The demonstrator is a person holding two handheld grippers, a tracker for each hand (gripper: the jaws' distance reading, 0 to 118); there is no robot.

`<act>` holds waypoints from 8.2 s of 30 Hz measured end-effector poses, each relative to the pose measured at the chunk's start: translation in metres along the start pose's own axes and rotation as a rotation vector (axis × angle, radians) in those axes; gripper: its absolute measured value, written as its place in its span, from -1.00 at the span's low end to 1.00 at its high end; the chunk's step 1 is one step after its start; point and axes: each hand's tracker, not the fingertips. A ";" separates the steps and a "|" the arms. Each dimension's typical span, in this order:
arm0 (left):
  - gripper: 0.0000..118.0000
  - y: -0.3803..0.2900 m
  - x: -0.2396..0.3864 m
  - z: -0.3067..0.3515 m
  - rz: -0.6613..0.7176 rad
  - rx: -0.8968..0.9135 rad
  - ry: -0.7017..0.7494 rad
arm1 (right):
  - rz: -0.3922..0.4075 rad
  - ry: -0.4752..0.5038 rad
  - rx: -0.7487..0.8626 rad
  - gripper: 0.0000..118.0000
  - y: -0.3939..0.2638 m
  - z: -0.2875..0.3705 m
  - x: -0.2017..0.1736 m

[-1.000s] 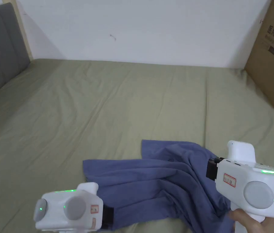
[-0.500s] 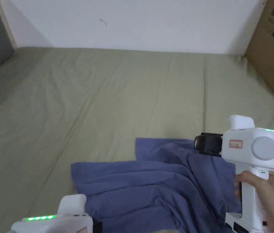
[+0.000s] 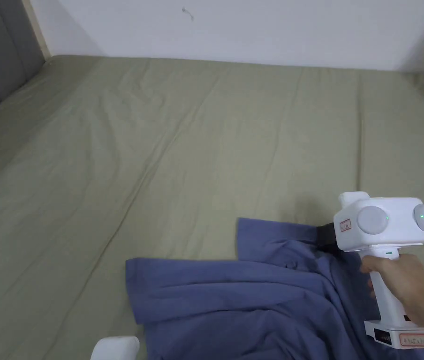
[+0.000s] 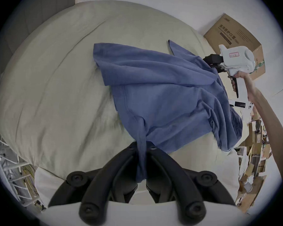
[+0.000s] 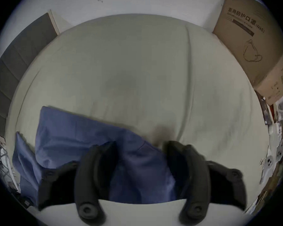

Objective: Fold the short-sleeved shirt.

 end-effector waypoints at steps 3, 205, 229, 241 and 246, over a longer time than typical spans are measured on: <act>-0.89 0.001 0.004 0.003 -0.003 0.011 0.004 | 0.018 -0.028 0.025 -0.96 -0.001 0.017 -0.002; -0.97 0.278 0.011 0.249 -0.220 0.729 0.353 | -0.304 0.202 0.526 -0.96 -0.022 0.292 0.086; -0.97 0.484 0.087 0.359 -0.199 1.234 0.541 | -0.175 -0.133 0.979 -0.97 0.300 0.528 0.053; -0.97 0.488 0.063 0.184 -0.296 1.027 0.603 | -0.158 -0.129 0.765 -0.97 0.276 0.385 0.074; -0.97 0.468 0.029 0.051 -0.339 0.798 0.619 | -0.201 -0.110 0.525 -0.97 0.250 0.240 0.088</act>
